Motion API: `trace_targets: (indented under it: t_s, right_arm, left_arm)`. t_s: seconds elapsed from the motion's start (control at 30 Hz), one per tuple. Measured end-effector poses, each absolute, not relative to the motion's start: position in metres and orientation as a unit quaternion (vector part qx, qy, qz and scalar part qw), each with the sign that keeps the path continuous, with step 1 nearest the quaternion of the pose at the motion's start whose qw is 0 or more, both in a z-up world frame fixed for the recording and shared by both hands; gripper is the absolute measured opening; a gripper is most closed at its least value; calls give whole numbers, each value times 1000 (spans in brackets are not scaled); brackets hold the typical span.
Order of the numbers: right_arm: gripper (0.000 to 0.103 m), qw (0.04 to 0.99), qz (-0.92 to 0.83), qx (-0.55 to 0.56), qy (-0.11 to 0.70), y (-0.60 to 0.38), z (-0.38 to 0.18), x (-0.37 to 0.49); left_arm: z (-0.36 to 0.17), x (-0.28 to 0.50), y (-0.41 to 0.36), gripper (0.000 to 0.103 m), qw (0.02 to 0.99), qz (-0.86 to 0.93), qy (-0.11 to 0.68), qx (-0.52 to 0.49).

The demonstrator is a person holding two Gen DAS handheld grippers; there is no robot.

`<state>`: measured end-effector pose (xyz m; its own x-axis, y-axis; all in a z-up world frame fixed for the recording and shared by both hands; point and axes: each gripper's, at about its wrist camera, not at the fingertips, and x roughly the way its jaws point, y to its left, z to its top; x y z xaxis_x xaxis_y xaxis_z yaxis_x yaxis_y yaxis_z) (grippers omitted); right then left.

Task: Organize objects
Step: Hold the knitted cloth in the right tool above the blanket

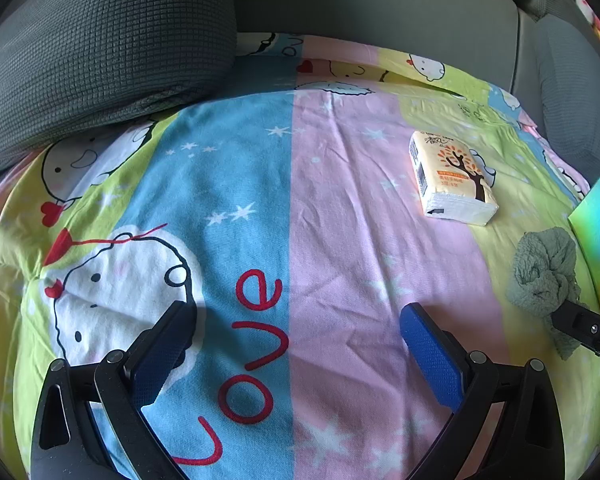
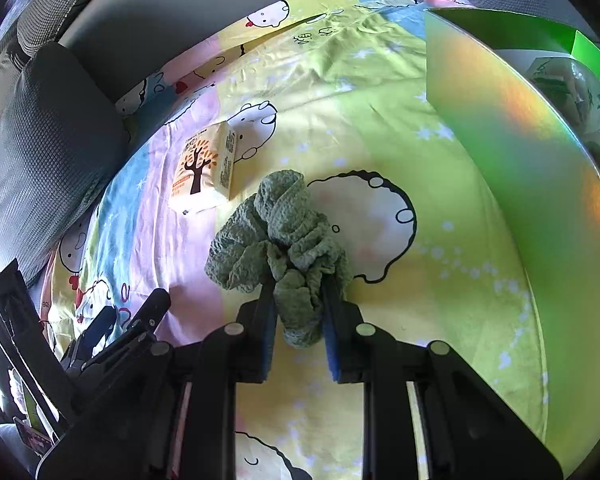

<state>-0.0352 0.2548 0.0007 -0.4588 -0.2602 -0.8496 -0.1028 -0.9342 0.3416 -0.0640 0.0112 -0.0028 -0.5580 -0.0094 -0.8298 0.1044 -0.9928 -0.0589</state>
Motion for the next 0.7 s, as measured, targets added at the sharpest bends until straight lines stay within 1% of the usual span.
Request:
trace_targets:
  t_s: [0.7]
  right_arm:
    - [21, 46, -837, 519, -168, 253, 1, -35]
  left_arm:
    - [-3, -64, 12, 102, 32, -881, 50, 469]
